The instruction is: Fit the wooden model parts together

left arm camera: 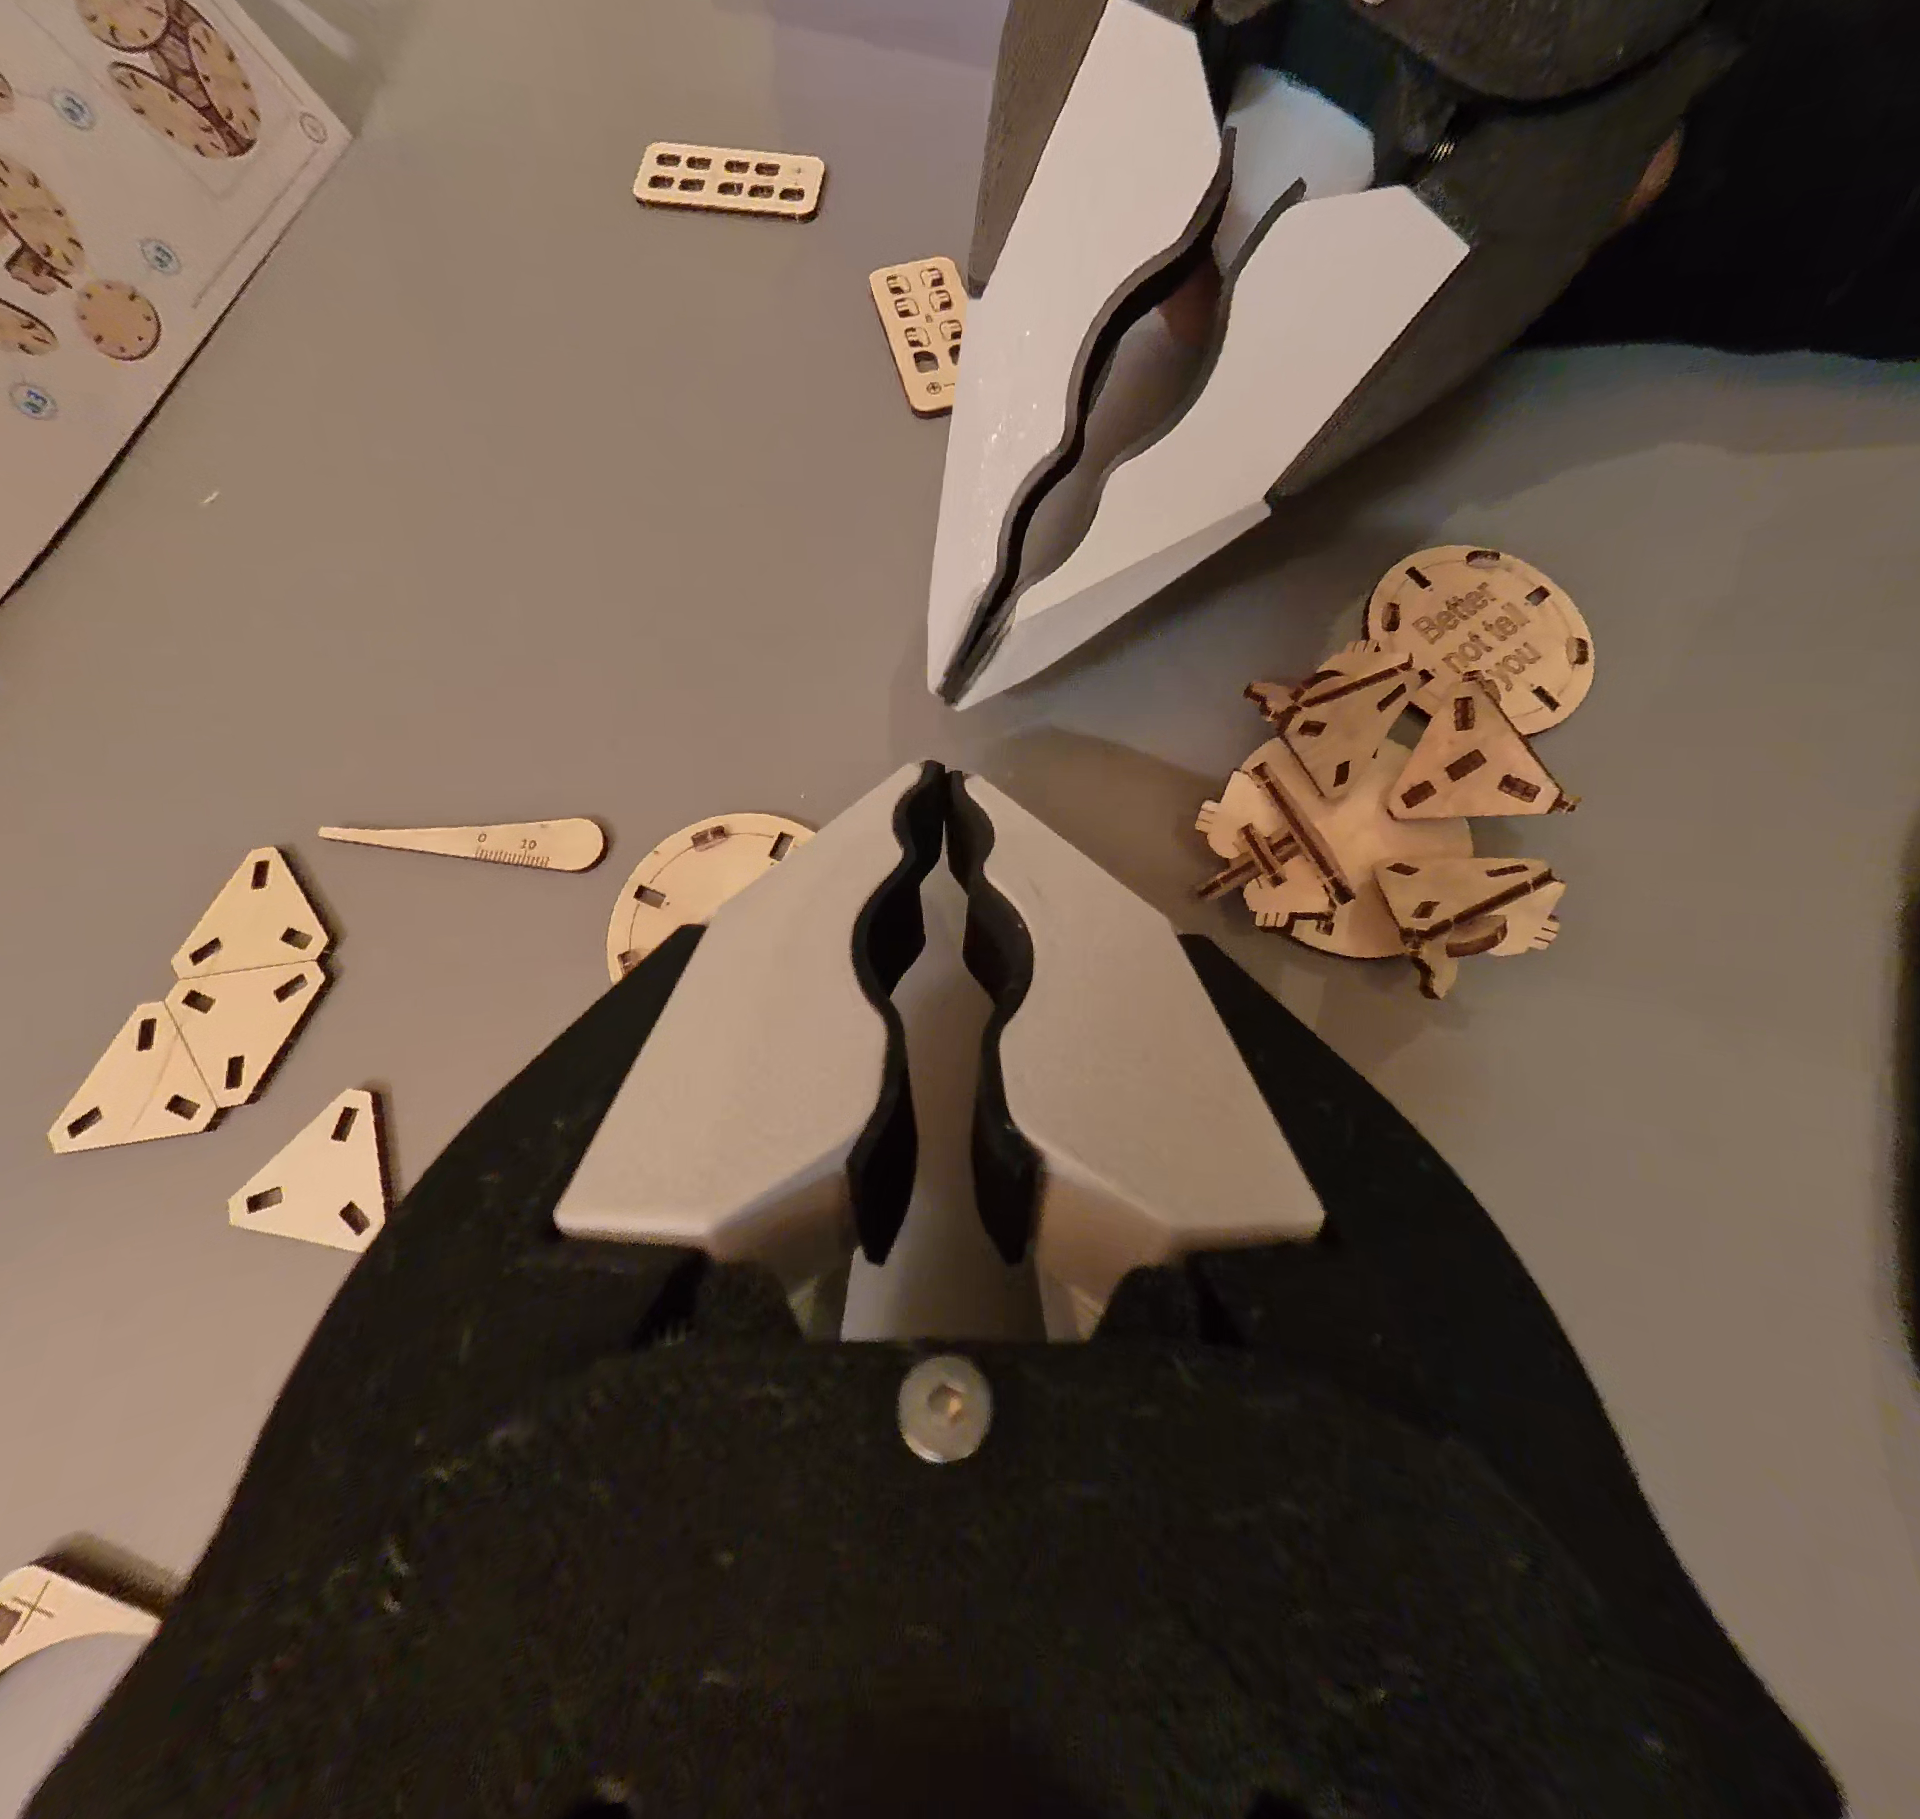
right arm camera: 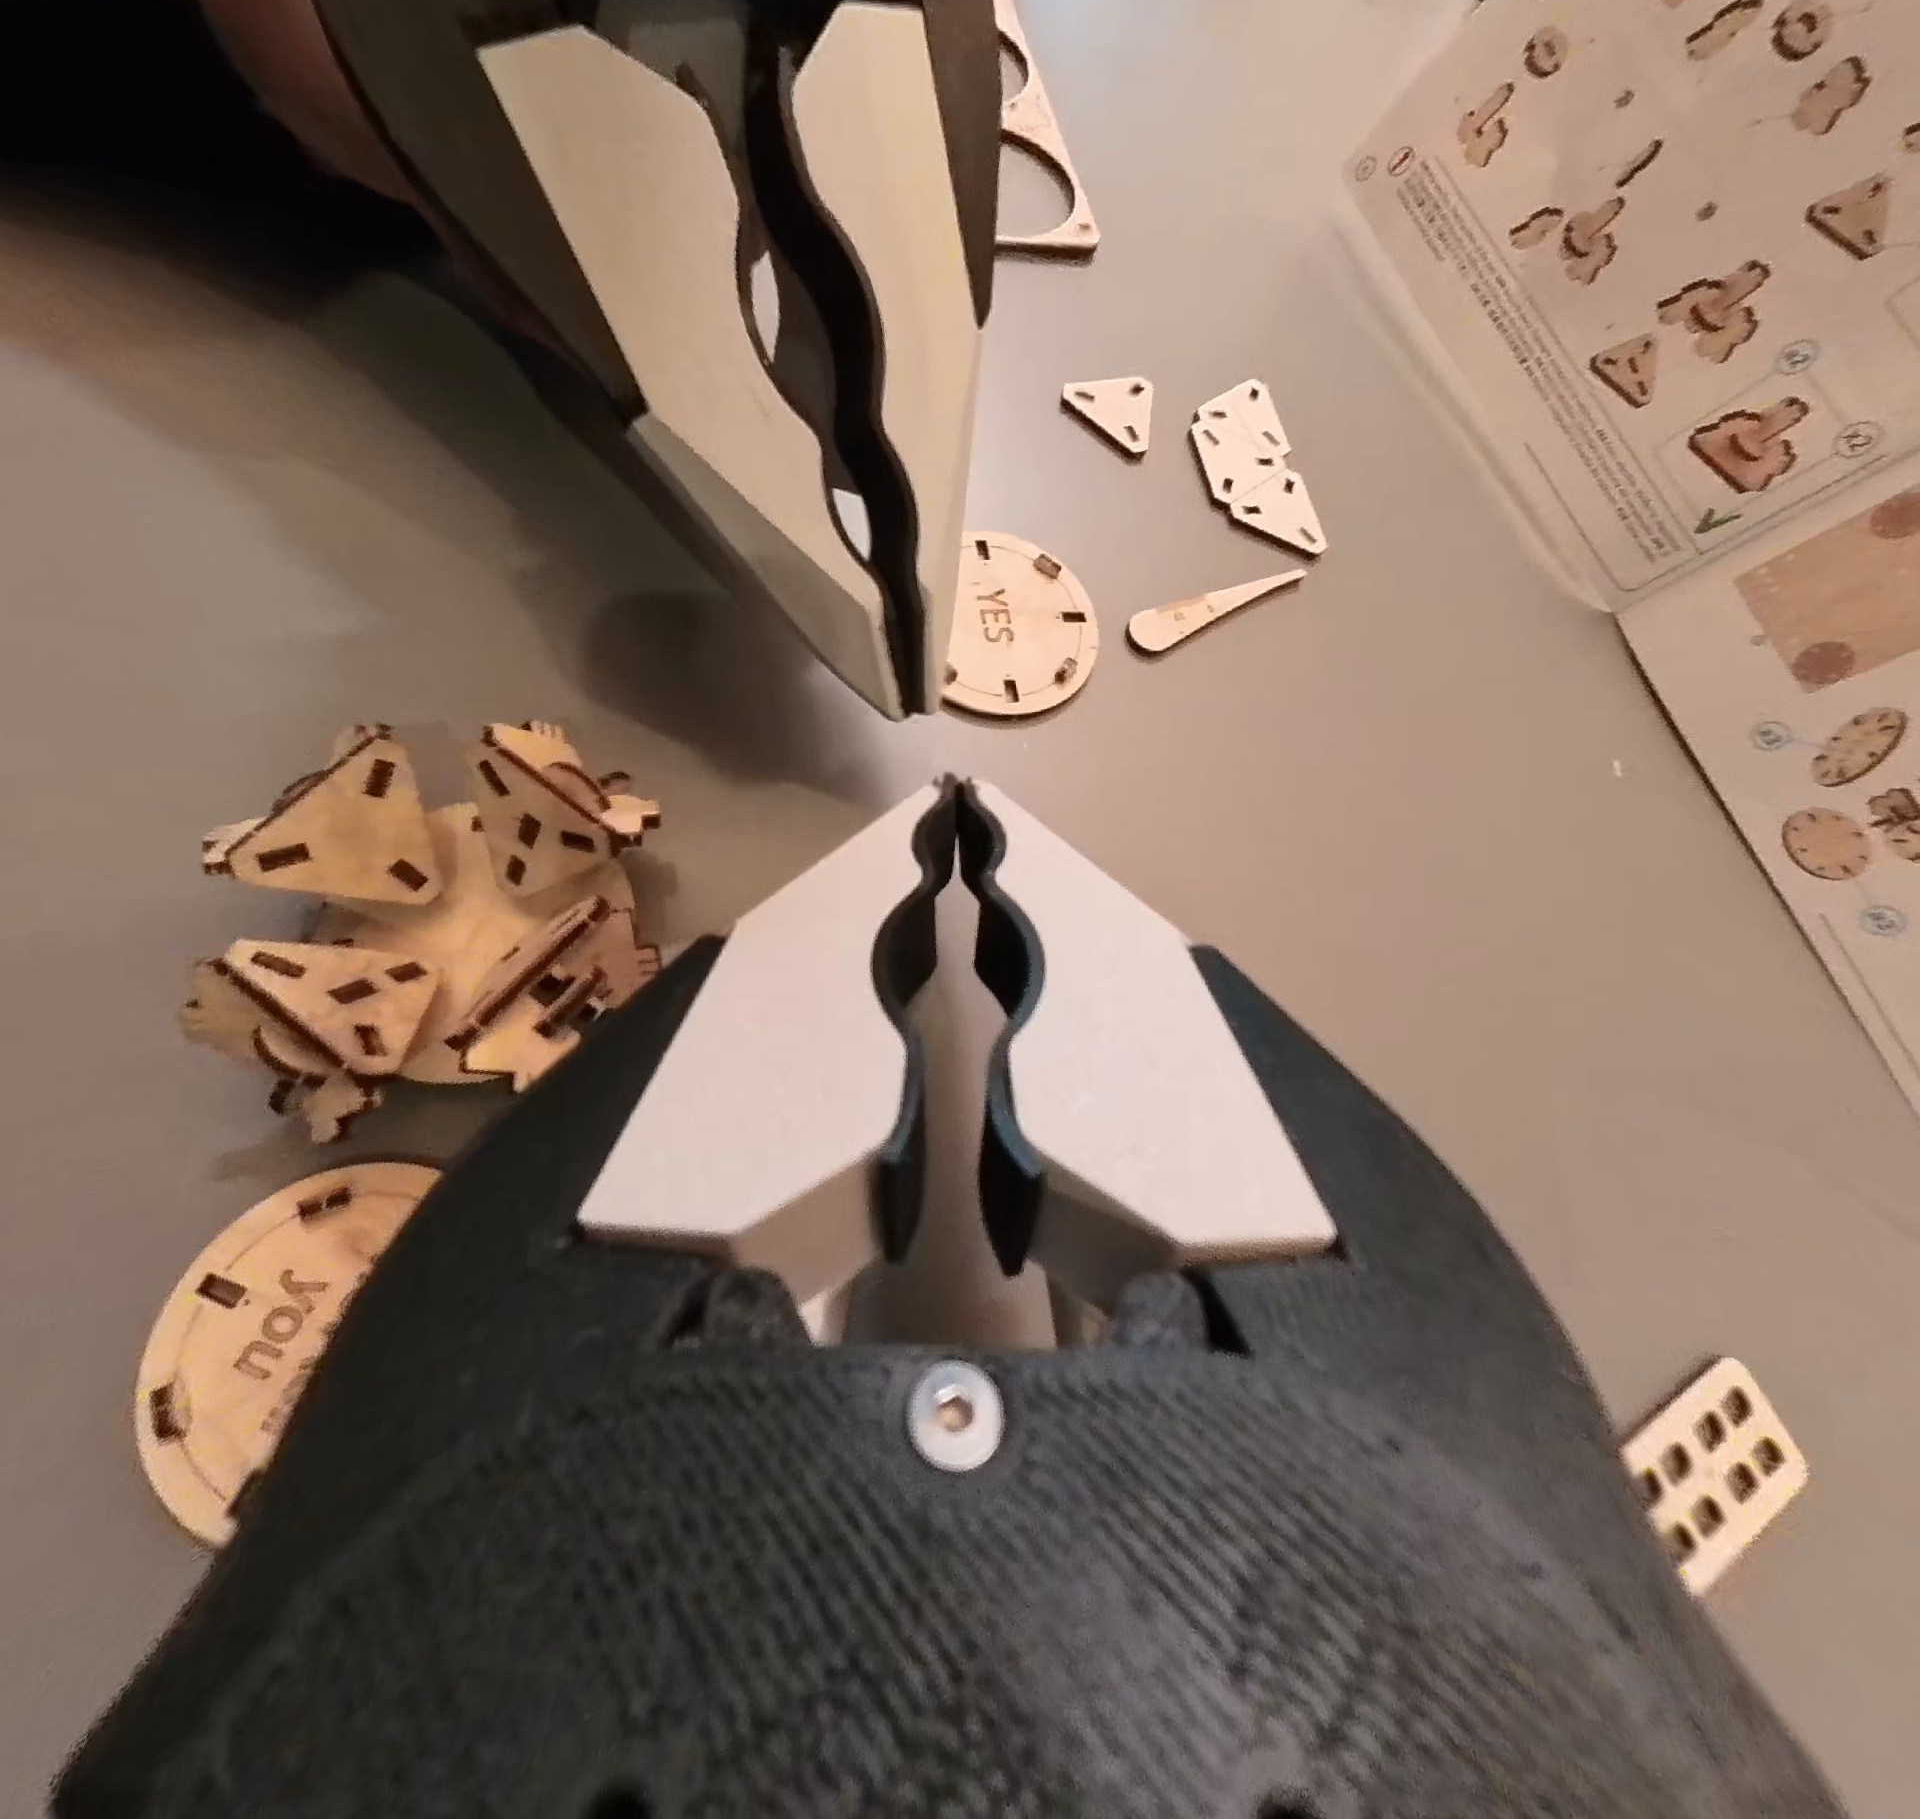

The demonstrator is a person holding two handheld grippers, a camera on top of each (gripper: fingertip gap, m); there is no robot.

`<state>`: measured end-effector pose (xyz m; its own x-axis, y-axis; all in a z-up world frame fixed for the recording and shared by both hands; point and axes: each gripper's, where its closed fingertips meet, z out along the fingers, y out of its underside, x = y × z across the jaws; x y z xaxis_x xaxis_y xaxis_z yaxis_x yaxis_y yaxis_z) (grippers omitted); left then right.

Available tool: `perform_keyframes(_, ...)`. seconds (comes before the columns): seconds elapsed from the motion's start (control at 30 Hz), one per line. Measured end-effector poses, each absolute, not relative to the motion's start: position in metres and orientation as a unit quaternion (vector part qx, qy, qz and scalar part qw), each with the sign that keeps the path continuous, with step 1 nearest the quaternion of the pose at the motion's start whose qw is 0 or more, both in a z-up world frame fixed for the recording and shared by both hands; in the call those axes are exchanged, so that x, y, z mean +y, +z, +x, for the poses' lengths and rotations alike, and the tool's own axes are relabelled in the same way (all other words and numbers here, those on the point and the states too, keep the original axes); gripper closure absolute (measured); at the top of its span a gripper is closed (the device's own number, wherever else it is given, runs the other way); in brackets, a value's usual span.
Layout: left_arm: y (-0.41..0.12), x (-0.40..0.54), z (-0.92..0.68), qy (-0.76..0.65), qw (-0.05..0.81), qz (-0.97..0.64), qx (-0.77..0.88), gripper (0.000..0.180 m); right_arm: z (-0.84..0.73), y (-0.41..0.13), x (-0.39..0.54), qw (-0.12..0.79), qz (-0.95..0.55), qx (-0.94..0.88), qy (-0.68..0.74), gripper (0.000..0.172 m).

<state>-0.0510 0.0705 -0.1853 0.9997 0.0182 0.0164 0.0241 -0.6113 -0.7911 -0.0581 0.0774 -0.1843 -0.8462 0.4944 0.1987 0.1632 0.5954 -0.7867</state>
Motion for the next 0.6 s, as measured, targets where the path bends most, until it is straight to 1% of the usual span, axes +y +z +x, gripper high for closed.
perform_keyframes(0.33, -0.187, 0.069, -0.052, 0.015, 0.43, -0.903, -0.018, 0.18, -0.063, -0.2, 0.078, 0.21, -0.204, -0.878, 0.379, 0.172)
perform_keyframes(0.5, -0.187, 0.07, -0.052, 0.012, 0.432, -0.901, -0.027, 0.18, -0.062, -0.196, 0.076, 0.2, -0.219, -0.871, 0.392, 0.172)
perform_keyframes(0.6, -0.187, 0.072, -0.054, 0.047, 0.428, -0.902, -0.02, 0.18, -0.065, -0.2, 0.078, 0.2, -0.234, -0.871, 0.383, 0.172)
